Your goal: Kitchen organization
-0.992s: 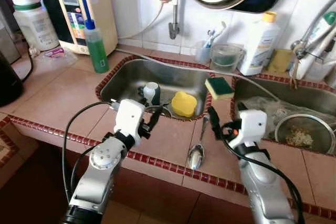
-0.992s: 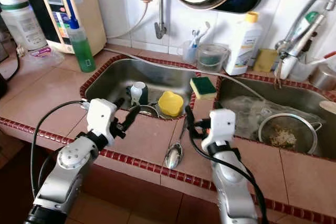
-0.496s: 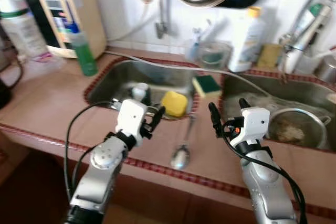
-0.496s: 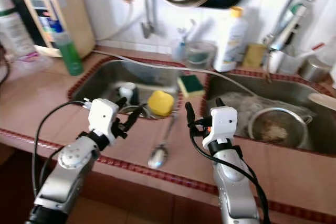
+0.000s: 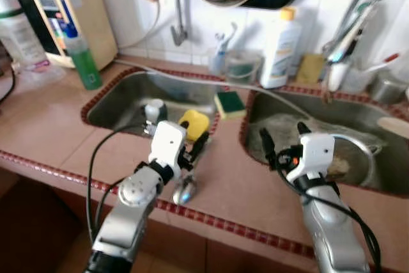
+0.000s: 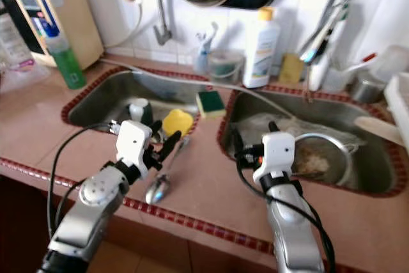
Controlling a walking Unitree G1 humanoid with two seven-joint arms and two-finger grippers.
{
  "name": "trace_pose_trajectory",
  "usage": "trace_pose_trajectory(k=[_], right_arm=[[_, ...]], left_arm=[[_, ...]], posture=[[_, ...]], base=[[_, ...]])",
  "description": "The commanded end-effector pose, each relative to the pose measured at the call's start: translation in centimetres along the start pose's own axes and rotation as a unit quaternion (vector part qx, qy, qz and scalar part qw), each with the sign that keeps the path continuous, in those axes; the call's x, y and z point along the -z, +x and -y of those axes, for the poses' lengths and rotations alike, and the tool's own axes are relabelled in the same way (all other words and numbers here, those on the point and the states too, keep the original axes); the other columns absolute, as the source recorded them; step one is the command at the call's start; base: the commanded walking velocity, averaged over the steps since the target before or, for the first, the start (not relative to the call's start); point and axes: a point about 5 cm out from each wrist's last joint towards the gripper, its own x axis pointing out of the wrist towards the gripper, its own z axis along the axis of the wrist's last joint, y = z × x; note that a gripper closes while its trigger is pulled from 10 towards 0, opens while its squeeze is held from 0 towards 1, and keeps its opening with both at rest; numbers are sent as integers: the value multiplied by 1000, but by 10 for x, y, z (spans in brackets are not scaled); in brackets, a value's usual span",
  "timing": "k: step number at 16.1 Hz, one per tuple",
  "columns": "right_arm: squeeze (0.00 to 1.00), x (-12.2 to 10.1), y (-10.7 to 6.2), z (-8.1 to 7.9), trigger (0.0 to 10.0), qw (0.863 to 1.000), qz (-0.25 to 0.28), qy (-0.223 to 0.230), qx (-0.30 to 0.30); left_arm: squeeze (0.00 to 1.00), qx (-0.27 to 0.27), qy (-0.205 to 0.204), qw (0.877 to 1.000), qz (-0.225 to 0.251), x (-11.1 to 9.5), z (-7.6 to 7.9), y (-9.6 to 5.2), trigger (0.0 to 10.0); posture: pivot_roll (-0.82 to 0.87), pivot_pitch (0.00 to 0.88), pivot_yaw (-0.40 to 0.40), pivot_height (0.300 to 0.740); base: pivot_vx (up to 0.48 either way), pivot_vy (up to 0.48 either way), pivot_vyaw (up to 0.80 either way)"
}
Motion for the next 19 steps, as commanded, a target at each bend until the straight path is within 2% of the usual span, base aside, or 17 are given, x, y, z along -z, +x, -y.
trace_pose_trajectory(k=[1,4,7,10,13,17,19], right_arm=[[0,-6,-3,-8,10000,999,12,6,-33],[0,-2,-21,-4,10000,998,0,6,-65],[0,0,-30,-7,10000,996,-7,-5,-94],[0,0,-40,-15,10000,990,-14,-3,-141],[0,5,-55,-9,10000,988,-42,15,-150],[0,4,-71,-8,10000,984,-52,23,-168],[0,5,-78,-7,10000,983,-61,23,-169]], left_arm=[[0,-4,5,1000,-16,-5,-7,-5,10000],[0,30,-8,999,-33,-10,1,-15,10000],[0,86,28,994,-65,-3,15,-22,10000],[0,107,42,988,-106,7,27,-23,10000],[0,111,21,985,-130,11,35,-26,10000],[0,119,16,982,-145,13,37,-27,10000],[0,117,8,982,-149,12,36,-23,10000]], posture=[[-222,15,30,740],[-226,13,28,740],[-225,14,27,740],[-231,22,27,740],[-244,36,34,740],[-256,49,49,740],[-266,55,59,740]], base=[[0,0,0],[0,0,0],[0,0,0],[0,0,0],[0,0,0],[0,0,0],[0,0,0]])
